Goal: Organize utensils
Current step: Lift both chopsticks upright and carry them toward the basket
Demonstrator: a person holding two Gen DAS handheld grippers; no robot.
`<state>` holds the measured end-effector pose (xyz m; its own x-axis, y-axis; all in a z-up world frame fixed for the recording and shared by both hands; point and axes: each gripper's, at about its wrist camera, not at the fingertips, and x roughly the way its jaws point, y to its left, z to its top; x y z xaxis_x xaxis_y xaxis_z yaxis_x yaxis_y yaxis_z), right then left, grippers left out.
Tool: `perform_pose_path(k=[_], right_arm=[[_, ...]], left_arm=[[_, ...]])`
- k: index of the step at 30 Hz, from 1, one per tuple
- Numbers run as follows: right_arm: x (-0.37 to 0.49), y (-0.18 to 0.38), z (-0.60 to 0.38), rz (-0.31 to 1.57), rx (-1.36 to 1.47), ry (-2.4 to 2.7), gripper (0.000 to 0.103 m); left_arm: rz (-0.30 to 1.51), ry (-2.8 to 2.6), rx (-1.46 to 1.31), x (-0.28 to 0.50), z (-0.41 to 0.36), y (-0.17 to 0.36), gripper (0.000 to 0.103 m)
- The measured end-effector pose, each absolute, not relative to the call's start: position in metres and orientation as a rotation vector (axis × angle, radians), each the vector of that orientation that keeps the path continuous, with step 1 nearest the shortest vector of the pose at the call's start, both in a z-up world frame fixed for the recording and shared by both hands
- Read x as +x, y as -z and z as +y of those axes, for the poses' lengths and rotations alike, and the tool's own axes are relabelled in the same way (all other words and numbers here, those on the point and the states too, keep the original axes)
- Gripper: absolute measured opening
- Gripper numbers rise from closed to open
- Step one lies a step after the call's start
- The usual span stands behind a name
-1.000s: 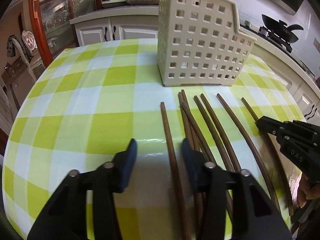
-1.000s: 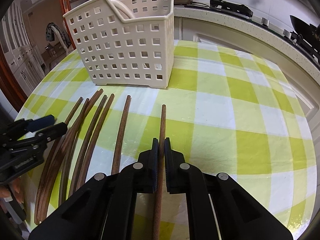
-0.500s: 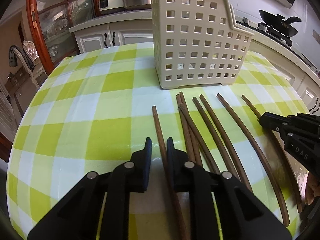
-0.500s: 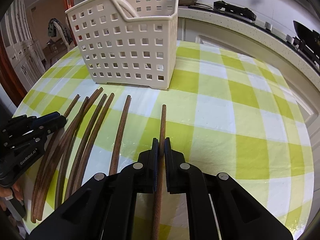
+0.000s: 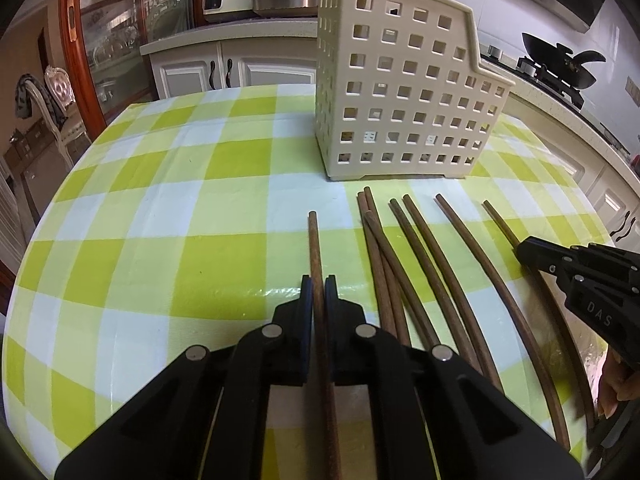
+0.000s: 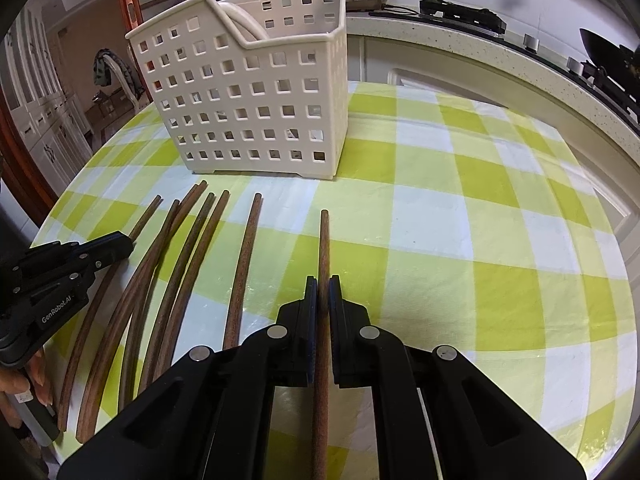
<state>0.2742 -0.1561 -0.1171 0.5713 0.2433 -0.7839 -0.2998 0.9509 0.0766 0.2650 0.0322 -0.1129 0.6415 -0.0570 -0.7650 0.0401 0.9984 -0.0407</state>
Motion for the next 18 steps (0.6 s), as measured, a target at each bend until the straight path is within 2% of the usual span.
perform_pose_path(k=[18], right_arm=[[0.2721,0.1163,-0.1506,0.904,-0.108,-0.300,0.006]], left_arm=[[0.877,0.046,-0.002,0.2650,0.0271,0.1118,0.006]])
